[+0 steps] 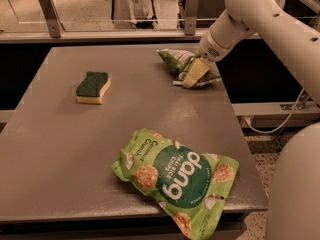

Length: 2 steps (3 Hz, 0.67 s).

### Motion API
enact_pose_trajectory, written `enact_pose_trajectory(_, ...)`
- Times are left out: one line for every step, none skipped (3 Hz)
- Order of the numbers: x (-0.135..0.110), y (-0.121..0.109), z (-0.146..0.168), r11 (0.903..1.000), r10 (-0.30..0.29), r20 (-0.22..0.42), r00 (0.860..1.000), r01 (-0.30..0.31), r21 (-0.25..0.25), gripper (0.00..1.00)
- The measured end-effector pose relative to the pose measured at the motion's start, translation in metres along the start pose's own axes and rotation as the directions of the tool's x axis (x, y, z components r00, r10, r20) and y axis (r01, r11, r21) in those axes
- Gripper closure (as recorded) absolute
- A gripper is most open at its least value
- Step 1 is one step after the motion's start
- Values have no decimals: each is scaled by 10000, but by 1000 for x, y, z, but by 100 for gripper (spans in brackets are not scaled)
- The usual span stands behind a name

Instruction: Move green jalapeno chip bag near green rice chip bag

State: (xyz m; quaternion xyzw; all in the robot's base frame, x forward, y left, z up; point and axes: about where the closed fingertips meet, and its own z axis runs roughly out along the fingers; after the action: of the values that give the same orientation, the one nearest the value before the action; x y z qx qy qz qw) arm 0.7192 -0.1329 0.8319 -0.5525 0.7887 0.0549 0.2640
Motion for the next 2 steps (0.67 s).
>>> enact_pose_trajectory(-2,-1,-4,10000,-2,1,10000,2,-1,100)
enact_pose_trajectory(-3,-1,-4,10000,-9,-2,10000,9,-3,100)
